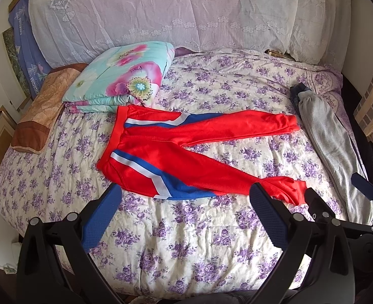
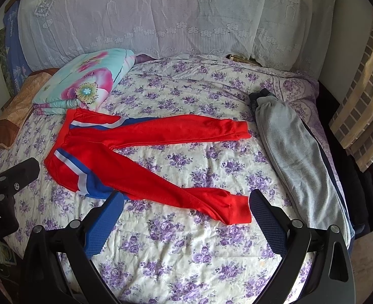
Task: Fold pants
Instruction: 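Grasp the waistband with the left tool while the right tool grasps a cuff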
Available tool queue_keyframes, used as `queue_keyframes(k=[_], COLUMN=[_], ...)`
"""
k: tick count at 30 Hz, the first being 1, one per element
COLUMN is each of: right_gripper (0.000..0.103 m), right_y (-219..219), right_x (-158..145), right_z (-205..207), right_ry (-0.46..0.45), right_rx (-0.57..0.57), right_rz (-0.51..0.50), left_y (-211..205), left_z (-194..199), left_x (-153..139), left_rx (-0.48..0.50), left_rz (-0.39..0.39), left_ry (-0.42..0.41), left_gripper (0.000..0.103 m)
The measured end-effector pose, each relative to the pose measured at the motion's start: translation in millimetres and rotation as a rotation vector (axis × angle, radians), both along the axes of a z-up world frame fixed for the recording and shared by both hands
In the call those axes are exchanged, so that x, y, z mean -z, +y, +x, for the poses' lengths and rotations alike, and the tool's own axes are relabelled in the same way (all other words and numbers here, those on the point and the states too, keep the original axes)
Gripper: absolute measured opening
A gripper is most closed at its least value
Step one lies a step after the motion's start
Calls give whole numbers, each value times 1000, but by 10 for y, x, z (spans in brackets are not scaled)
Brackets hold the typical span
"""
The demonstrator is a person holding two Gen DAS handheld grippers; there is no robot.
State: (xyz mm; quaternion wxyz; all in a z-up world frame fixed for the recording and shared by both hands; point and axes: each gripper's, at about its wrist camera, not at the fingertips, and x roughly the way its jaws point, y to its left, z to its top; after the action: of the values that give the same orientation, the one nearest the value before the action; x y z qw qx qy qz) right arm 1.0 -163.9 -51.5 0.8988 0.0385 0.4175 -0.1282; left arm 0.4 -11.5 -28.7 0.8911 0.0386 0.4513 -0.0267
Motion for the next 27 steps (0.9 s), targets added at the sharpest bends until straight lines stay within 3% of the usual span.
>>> queue_keyframes(k=[4, 8, 13, 17, 22, 25, 26, 27], right_gripper=[99, 100, 99, 99, 99, 99, 99, 99], right_y=[2, 5, 32, 12, -47, -131, -169, -208], right_x=[113, 407, 862, 1023, 1076, 1140, 1164, 1186], right_z=[82, 200, 350, 476, 604, 633, 638, 634], right_ry=[28, 71, 186, 228, 245, 264, 269, 275], right_rx=[-9, -53, -99, -93, -89, -74, -66, -56], right_rz=[10, 39, 80, 91, 79, 87, 88, 85], left_y=[72, 375, 1097, 1709, 2022, 2072, 2078, 2085], left_z=[85, 302, 670, 1129, 1607, 1765, 1809, 1851], left_x=[202, 708, 1428, 1905, 2300, 2468, 2523, 2568], left_rx=[-14, -93, -285, -400, -455, -450, -451, -453], left_rz=[-25, -89, -76, -128, -169, -253, -277, -291], left_ry=[58, 214, 344, 419, 477, 510, 522, 530], left_gripper=[98, 98, 98, 98, 98, 97, 96, 88])
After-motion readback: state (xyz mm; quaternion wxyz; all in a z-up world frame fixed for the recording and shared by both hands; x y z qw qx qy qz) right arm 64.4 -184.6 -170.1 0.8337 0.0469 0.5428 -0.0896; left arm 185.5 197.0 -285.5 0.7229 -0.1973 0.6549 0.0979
